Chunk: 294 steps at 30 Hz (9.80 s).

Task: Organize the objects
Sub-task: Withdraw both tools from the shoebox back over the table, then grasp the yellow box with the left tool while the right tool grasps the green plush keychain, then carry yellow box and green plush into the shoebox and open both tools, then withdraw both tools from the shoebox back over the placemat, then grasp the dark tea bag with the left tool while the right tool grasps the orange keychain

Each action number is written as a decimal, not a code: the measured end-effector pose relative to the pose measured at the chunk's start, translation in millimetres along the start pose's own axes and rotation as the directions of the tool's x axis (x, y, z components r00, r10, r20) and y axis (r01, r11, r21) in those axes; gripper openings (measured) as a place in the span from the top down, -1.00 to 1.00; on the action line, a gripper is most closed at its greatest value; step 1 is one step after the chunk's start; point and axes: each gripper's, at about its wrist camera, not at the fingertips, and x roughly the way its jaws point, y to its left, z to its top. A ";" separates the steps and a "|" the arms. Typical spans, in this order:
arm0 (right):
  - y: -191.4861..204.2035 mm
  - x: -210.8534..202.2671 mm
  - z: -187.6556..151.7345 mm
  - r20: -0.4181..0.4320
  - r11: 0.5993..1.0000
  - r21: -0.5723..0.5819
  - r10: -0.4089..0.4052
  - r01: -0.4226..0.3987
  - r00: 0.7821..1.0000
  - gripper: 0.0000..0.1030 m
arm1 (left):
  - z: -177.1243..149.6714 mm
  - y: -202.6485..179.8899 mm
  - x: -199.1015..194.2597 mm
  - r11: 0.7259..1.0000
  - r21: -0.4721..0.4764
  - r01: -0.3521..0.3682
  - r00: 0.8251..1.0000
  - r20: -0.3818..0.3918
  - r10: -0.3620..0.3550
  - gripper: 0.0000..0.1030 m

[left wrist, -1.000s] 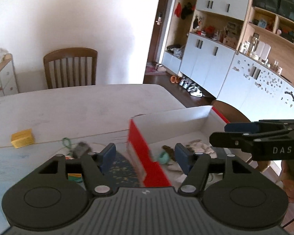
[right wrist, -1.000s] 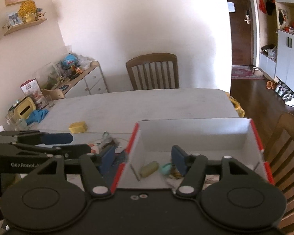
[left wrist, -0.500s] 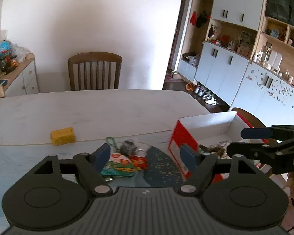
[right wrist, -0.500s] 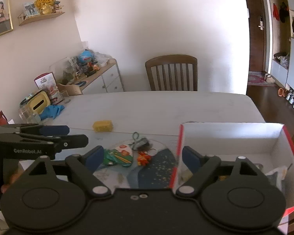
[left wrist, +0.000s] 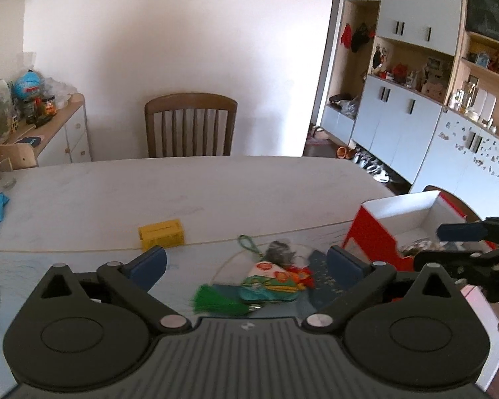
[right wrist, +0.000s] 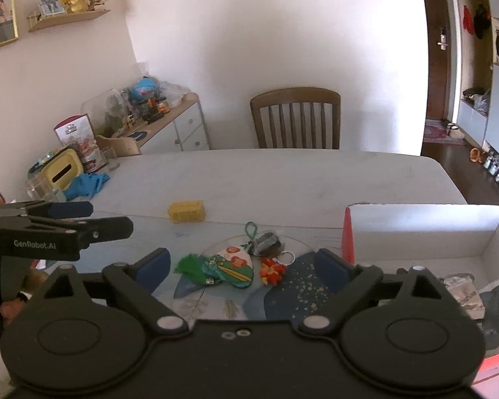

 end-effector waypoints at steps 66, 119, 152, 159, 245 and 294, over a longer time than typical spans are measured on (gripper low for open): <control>51.8 208.2 -18.6 -0.277 0.994 -0.060 -0.104 0.091 0.955 -0.73 | 3.1 113.8 233.6 0.967 -0.109 -0.231 0.948 -0.247 0.199 -0.72; -59.0 -20.2 33.3 -0.055 0.997 -0.003 -0.072 0.072 0.996 -0.15 | 38.2 -68.5 61.2 0.990 0.088 0.106 0.965 -0.251 -0.080 -0.47; -224.6 -25.8 -32.2 -0.165 0.992 0.012 -0.125 0.129 0.978 -0.16 | 34.7 -277.0 157.3 0.962 0.197 0.190 0.936 -0.331 -0.117 -0.47; -215.9 -8.8 -41.6 -0.208 0.993 -0.081 -0.104 0.088 0.973 -0.17 | 27.6 -296.8 189.7 0.965 0.212 0.158 0.930 -0.362 -0.073 -0.47; -110.9 -66.3 -30.6 0.020 0.983 0.148 -0.112 0.108 0.994 -0.98 | 28.3 -146.1 53.9 0.960 0.127 0.251 0.959 -0.168 -0.229 -0.69; -20.5 154.0 -45.6 -0.233 0.990 0.026 -0.128 0.138 0.964 -0.60 | 11.0 -11.0 215.4 0.978 0.105 0.178 0.960 -0.237 -0.149 -1.00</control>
